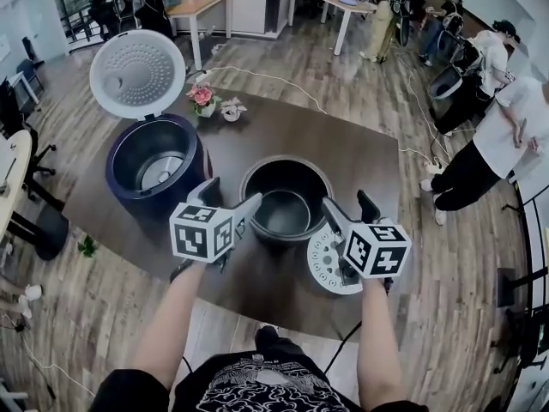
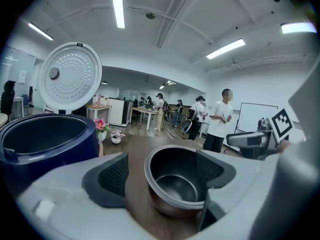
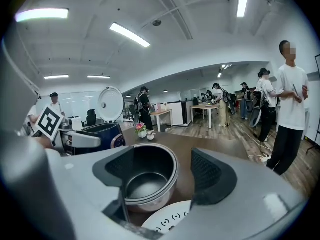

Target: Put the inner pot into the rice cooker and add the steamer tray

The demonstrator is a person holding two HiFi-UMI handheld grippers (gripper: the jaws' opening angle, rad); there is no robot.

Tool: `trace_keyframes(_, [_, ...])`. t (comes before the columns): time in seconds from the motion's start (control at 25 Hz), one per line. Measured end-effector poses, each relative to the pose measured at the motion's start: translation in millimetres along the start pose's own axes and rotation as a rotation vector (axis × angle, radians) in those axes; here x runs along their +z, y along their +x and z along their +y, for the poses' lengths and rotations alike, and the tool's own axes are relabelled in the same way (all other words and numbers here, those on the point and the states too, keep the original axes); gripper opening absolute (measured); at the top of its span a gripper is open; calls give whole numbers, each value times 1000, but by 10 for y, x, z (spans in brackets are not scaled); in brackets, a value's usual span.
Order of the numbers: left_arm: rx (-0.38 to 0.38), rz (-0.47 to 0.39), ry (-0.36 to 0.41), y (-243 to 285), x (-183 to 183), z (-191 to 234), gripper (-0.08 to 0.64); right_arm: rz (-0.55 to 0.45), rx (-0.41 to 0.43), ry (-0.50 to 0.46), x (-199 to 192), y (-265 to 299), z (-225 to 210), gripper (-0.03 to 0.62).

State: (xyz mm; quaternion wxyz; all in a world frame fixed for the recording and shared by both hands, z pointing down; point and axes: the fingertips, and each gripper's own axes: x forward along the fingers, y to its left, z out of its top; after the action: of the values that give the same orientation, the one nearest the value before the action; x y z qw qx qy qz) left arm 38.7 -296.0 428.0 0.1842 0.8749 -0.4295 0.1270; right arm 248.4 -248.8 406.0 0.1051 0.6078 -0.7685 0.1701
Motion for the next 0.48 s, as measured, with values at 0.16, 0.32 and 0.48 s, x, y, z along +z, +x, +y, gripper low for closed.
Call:
trace_keyframes(0.16, [20, 30, -37, 190, -52, 81, 426, 45, 35, 21, -74, 228, -122, 343])
trace_keyframes(0.32, [43, 71, -85, 315, -185, 144, 426, 95, 69, 59, -208, 399, -212, 331])
trace_keyframes(0.48, [59, 108, -156, 411, -336, 221, 425, 149, 102, 95, -357, 560, -253, 314])
